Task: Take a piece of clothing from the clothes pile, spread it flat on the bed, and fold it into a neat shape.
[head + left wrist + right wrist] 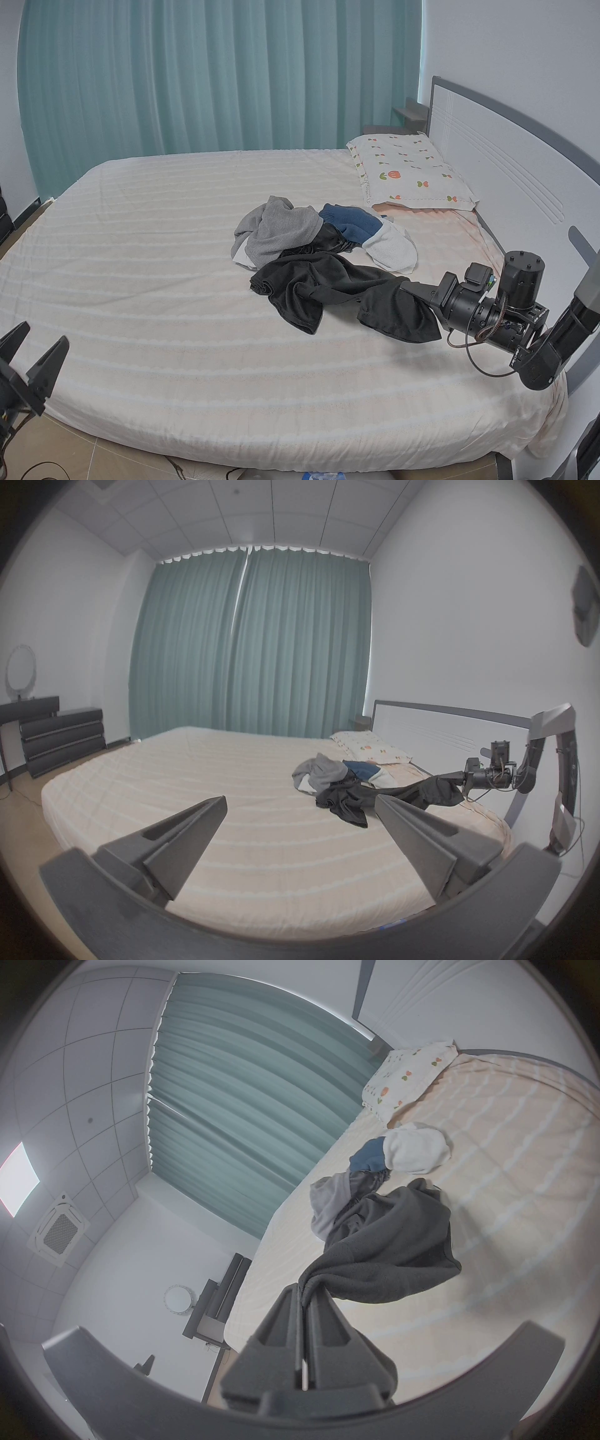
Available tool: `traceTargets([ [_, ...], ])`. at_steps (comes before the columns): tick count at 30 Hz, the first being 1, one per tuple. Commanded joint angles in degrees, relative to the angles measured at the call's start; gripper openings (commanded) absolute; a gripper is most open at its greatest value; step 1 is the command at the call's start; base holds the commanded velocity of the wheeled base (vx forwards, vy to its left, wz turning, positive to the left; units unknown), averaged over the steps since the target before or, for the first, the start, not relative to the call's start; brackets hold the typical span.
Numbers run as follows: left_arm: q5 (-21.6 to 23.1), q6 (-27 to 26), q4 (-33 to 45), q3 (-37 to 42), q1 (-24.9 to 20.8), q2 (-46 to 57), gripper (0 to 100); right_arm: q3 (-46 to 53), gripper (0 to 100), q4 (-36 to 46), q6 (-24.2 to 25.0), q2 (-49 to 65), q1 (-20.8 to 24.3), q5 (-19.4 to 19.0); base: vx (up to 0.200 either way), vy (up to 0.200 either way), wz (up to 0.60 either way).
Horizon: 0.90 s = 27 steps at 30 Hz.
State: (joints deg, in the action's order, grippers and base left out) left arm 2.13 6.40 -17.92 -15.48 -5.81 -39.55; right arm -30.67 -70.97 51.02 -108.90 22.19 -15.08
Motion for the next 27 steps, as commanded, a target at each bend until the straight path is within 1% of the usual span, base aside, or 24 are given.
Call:
traceTargets([
  [1, -8.3, 12.1, -15.7, -14.0, -20.6, -52.7, 100, -13.6, 0, 19.8, -0.7, 17.6, 6.1, 1.1, 0.0, 0.0, 0.0],
  [3, -8.3, 12.5, -15.3, -15.0, -22.6, -54.2, 100, -14.3, 0, 21.8, -0.9, 18.3, 7.3, 1.1, 0.0, 0.0, 0.0],
  [4, -8.7, 12.5, -15.2, -16.0, -25.1, -56.6, 100, -14.3, 0, 23.8, -0.8, 19.1, 9.0, 1.2, 0.0, 0.0, 0.0],
  [5, -8.8, 12.5, -15.3, -16.2, -26.4, -57.7, 100, -14.3, 0, 24.3, -0.8, 19.3, 9.9, 1.2, 0.0, 0.0, 0.0],
  [8, -8.6, 12.6, -15.4, -17.0, -29.6, -60.9, 100, -14.5, 0, 24.6, -0.9, 19.6, 11.4, 3.0, 0.0, 0.0, 0.0],
  [9, -8.6, 12.6, -15.4, -17.0, -29.6, -60.9, 100, -14.5, 0, 24.6, -0.9, 19.6, 11.4, 3.0, 0.0, 0.0, 0.0],
  [10, -8.6, 13.1, -15.8, -17.4, -31.6, -63.9, 100, -14.6, 0, 24.7, -1.3, 19.8, 11.9, 4.2, 0.0, 0.0, 0.0],
  [12, -8.6, 14.1, -15.8, -18.5, -32.8, -66.4, 100, -13.7, 0, 24.6, -2.4, 20.0, 12.3, 4.8, 0.0, 0.0, 0.0],
  [14, -8.9, 15.7, -15.9, -20.1, -34.1, -69.8, 100, -12.7, 0, 24.7, -4.0, 21.0, 13.6, 6.3, 0.0, 0.0, 0.0],
  [16, -8.9, 16.2, -16.0, -20.6, -34.4, -70.8, 100, -12.3, 0, 24.7, -4.2, 21.3, 13.9, 6.8, 0.0, 0.0, 0.0],
  [18, -8.9, 16.5, -17.9, -21.7, -36.1, -73.6, 100, -12.7, 0, 24.8, -4.3, 22.2, 14.4, 7.3, 0.0, 0.0, 0.0],
  [20, -8.9, 16.6, -18.7, -22.1, -36.4, -74.4, 100, -12.7, 0, 24.8, -4.4, 22.3, 14.7, 7.3, 0.0, 0.0, 0.0],
  [23, -9.4, 16.8, -25.0, -23.0, -37.1, -78.8, 100, -12.0, 0, 24.7, -4.5, 22.3, 16.2, 7.6, 0.0, 0.0, 0.0],
  [25, -10.7, 16.9, -27.0, -23.4, -37.3, -80.2, 100, -12.0, 0, 24.7, -4.5, 22.3, 16.3, 7.6, 0.0, 0.0, 0.0],
  [27, -15.3, 17.0, -31.7, -25.3, -37.6, -83.6, 100, -12.0, 0, 24.7, -4.5, 22.3, 16.3, 7.6, 0.0, 0.0, 0.0],
])
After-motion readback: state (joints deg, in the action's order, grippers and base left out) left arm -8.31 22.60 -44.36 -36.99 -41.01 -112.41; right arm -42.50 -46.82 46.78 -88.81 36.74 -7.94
